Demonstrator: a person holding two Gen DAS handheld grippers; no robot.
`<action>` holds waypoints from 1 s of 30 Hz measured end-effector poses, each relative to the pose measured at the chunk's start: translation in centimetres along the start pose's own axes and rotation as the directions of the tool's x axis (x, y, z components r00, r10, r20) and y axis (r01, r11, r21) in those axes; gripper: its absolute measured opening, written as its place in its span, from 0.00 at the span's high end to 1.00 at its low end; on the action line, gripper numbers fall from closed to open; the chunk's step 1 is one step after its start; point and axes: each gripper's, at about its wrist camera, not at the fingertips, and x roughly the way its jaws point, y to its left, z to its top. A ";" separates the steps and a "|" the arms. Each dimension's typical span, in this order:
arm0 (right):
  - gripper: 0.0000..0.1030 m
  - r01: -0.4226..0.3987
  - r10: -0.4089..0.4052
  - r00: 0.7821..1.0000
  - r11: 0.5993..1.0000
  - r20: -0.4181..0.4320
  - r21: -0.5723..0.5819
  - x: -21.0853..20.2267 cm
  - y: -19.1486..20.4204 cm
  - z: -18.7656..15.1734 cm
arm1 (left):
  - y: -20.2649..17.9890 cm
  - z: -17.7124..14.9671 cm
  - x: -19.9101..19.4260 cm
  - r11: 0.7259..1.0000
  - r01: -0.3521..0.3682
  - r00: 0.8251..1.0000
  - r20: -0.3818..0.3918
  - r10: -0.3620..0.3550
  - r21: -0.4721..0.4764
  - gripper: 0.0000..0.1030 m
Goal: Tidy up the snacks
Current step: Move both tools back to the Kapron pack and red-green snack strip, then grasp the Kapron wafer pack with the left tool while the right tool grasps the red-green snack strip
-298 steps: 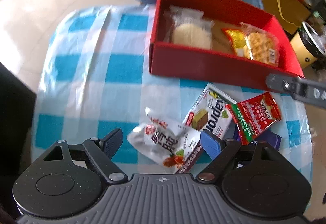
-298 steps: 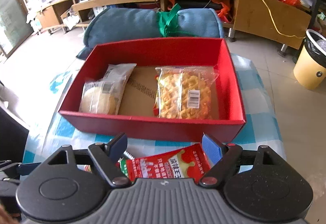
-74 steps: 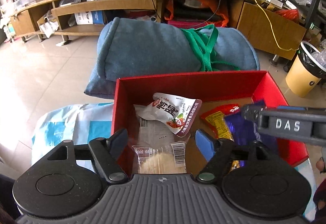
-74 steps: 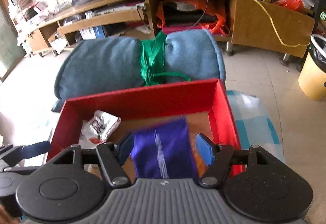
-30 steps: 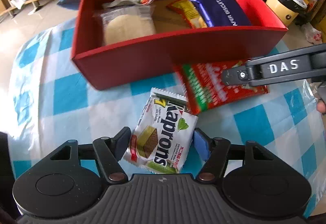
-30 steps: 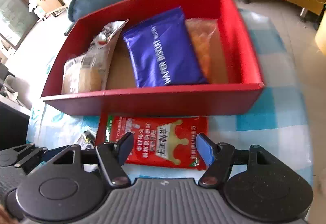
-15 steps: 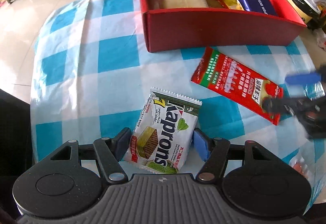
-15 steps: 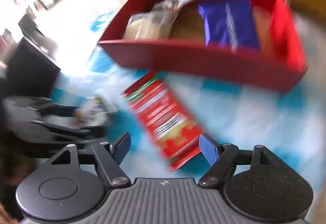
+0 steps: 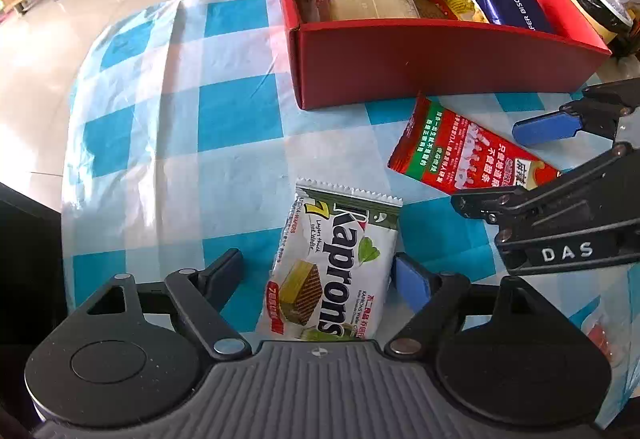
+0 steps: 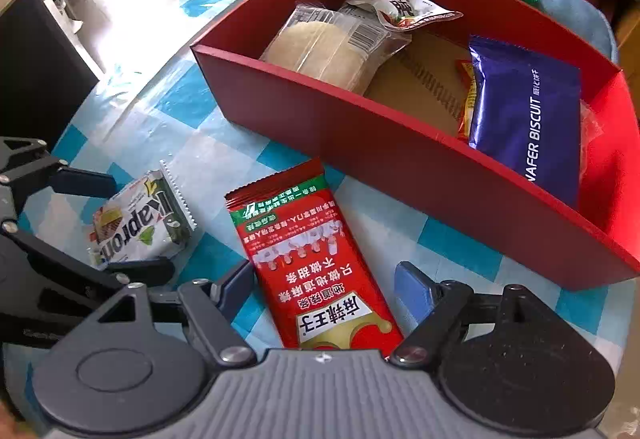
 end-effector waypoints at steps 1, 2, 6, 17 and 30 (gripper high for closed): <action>0.32 0.004 -0.004 1.000 1.000 0.003 0.006 -0.2 0.1 -0.1 | 0.0 -0.1 0.0 1.000 0.000 1.000 0.000 0.000 0.004 0.18; 0.37 0.013 -0.013 1.000 1.000 0.001 0.017 -0.4 0.0 -0.3 | 0.0 -0.1 -0.1 1.000 -0.001 1.000 -0.001 0.001 0.007 0.19; 0.49 0.024 -0.023 1.000 0.998 -0.014 0.064 -1.5 -0.3 -1.3 | 0.0 -0.3 -0.5 1.000 0.005 1.000 -0.003 -0.005 0.010 0.30; 0.46 0.026 -0.028 1.000 0.982 0.008 0.185 -2.5 -0.7 -2.7 | -0.1 -0.5 -0.4 0.999 -0.041 0.999 -0.002 0.041 0.013 0.10; 0.23 0.056 -0.056 0.998 0.988 0.000 0.145 -0.9 -0.2 -2.0 | 0.3 -0.7 -0.2 0.999 -0.037 0.999 0.010 0.037 -0.004 0.07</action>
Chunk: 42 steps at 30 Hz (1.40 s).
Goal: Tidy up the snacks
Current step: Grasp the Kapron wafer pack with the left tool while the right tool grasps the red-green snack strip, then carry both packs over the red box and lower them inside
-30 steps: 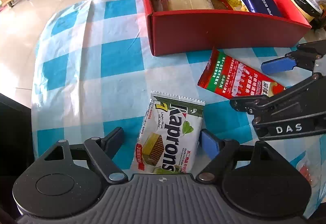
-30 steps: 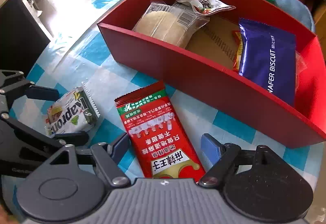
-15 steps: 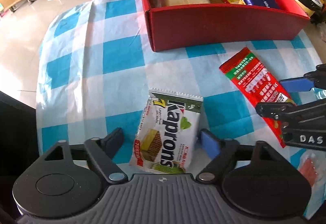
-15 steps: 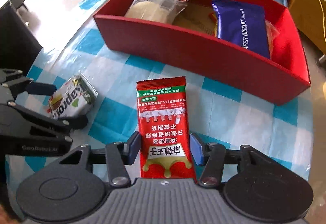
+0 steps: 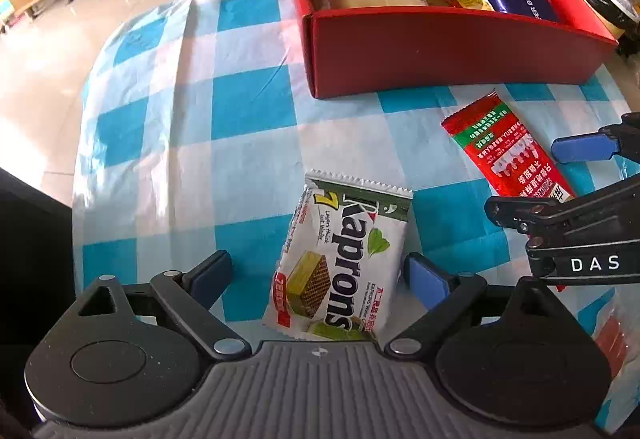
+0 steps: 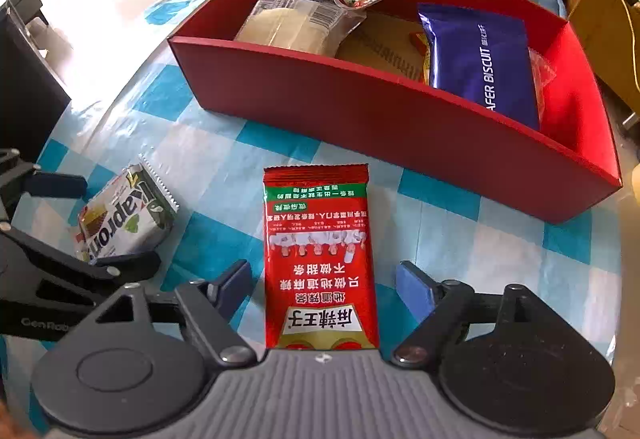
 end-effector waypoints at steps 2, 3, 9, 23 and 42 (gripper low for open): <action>0.20 -0.006 0.006 1.000 1.000 -0.009 -0.005 0.2 0.0 0.2 | 0.1 -0.1 0.1 1.000 0.003 1.000 0.000 -0.003 -0.001 0.07; 0.20 -0.005 0.005 1.000 1.000 -0.006 0.002 0.1 0.1 0.2 | 0.2 -0.1 0.0 1.000 0.006 1.000 -0.001 -0.006 -0.006 0.08; 0.51 0.006 -0.006 1.000 1.000 0.017 -0.010 -0.9 0.9 -0.2 | -0.7 -0.2 -0.8 0.999 0.025 1.000 0.009 -0.025 0.029 0.29; 0.56 0.033 -0.040 0.994 0.997 0.101 0.075 -4.3 -0.3 -1.3 | -1.7 0.2 -2.6 0.997 0.048 0.997 0.054 -0.051 0.056 0.36; 0.56 0.035 -0.064 0.978 0.989 0.200 0.145 -7.1 -2.5 0.4 | -2.9 4.0 -4.9 0.997 0.055 0.985 0.163 -0.062 0.047 0.36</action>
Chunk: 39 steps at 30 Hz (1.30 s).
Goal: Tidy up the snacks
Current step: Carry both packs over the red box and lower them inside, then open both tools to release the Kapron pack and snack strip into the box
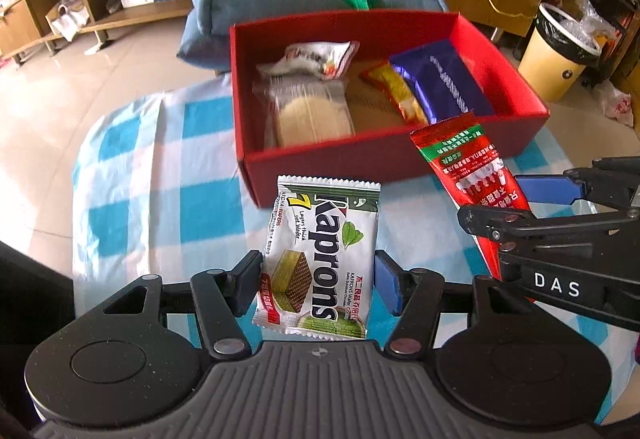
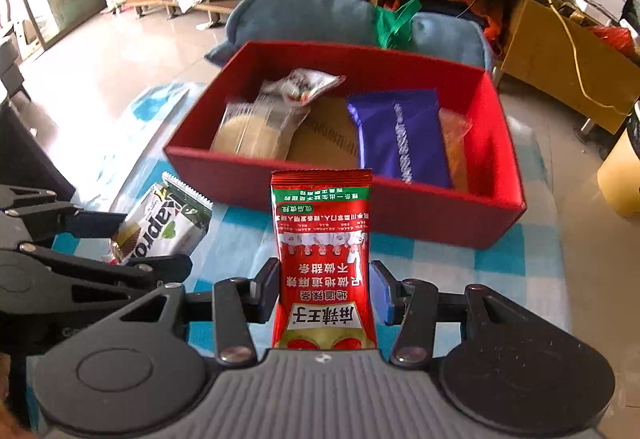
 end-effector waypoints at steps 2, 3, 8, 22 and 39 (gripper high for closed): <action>0.56 0.004 -0.004 1.000 1.000 0.014 0.012 -0.1 -0.4 0.7 | -0.2 0.7 0.0 1.000 -0.006 1.000 0.016 0.006 -0.003 0.36; 0.56 0.006 -0.006 1.000 1.000 0.022 0.017 -0.2 -0.6 1.0 | -0.2 1.2 0.0 1.000 -0.008 1.000 0.024 0.008 -0.003 0.36; 0.56 0.013 -0.016 0.998 0.998 0.062 0.053 -0.5 -2.0 2.9 | -0.7 3.4 0.1 1.000 -0.013 0.998 0.060 0.013 -0.008 0.36; 0.56 0.037 -0.048 0.994 0.993 0.094 0.113 2.1 -4.8 7.2 | -0.8 8.0 2.5 0.999 -0.026 0.996 0.087 0.029 -0.032 0.36; 0.55 0.080 -0.090 0.993 0.988 0.072 0.135 6.5 -6.6 9.4 | -1.6 10.3 6.2 0.998 -0.065 0.995 0.068 0.067 -0.025 0.36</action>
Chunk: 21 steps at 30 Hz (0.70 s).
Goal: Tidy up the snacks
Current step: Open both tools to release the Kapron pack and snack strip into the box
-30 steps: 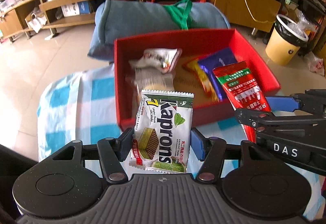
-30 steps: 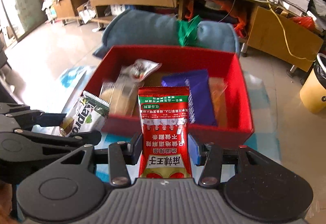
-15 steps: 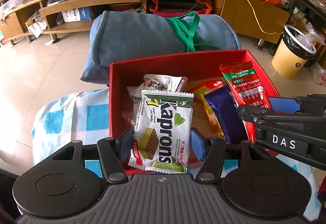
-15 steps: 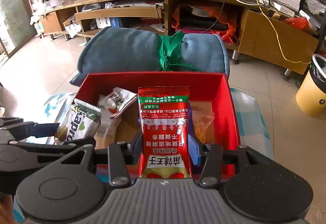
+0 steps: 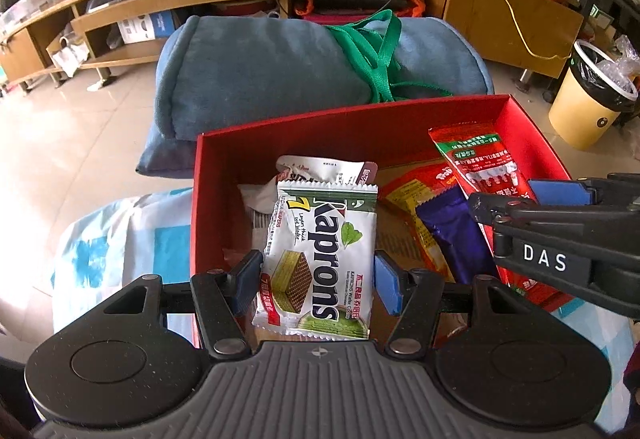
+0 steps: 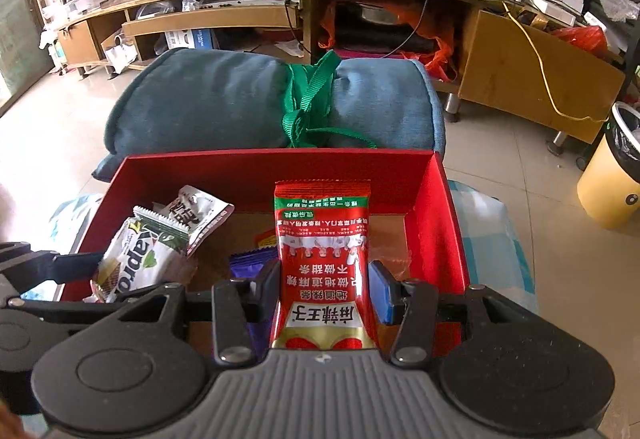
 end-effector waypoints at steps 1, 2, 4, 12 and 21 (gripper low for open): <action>0.55 0.002 -0.002 1.000 1.000 0.000 -0.001 0.1 0.1 0.0 | 0.0 0.1 0.1 1.000 -0.002 1.000 0.000 0.002 0.000 0.36; 0.55 0.004 -0.004 1.000 1.000 0.001 0.000 0.2 0.0 0.0 | 0.0 0.1 0.2 1.000 -0.003 1.000 -0.001 0.003 -0.003 0.36; 0.55 0.003 -0.003 1.000 1.000 0.002 0.000 0.4 0.0 0.1 | 0.0 0.2 0.5 1.000 -0.002 1.000 -0.008 0.002 -0.004 0.36; 0.44 -0.006 0.006 1.000 1.000 -0.012 0.013 1.1 -0.5 0.1 | 0.0 0.4 0.6 1.000 0.000 1.000 -0.009 0.000 -0.008 0.28; 0.35 0.017 -0.017 1.000 0.999 0.005 0.030 0.7 -0.9 0.3 | 0.0 0.5 0.0 1.000 0.001 1.000 0.010 -0.001 -0.014 0.21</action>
